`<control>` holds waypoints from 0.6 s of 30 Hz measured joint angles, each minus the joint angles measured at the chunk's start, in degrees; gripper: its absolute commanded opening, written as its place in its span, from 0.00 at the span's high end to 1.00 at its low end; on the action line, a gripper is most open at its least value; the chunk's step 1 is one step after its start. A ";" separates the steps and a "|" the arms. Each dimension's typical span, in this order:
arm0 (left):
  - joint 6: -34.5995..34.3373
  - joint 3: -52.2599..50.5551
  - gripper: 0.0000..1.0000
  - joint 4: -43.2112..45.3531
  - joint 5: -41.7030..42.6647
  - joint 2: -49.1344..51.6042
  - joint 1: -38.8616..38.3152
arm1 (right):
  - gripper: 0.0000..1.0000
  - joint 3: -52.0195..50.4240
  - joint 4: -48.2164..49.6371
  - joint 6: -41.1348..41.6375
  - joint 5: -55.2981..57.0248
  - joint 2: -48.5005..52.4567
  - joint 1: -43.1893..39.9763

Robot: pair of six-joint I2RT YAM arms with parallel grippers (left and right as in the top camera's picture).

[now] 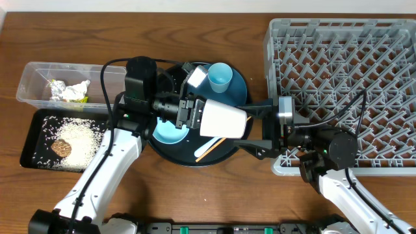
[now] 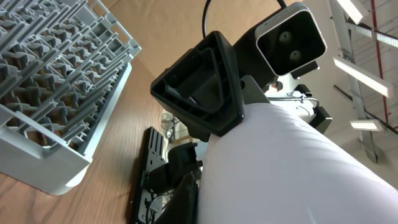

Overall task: Sort waste into correct bins and load items into the dishwasher rack
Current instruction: 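Grasp the pink cup with the right gripper and open the left gripper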

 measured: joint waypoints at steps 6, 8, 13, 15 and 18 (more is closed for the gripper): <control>0.00 0.00 0.93 -0.02 0.22 0.00 0.00 | 0.29 0.00 0.02 0.02 0.92 0.00 0.66; 0.00 0.00 0.93 -0.02 0.20 0.00 0.00 | 0.31 0.00 0.02 0.02 1.18 0.00 0.72; 0.02 0.00 0.93 -0.02 0.39 0.00 0.00 | 0.48 0.00 0.00 -0.02 2.03 0.00 0.81; 0.04 0.00 0.93 0.02 0.35 0.00 0.15 | 0.52 0.00 -0.11 0.24 2.75 0.02 0.76; 0.04 0.00 0.92 0.04 0.33 0.00 0.17 | 0.55 0.00 -0.15 0.22 2.95 0.02 0.76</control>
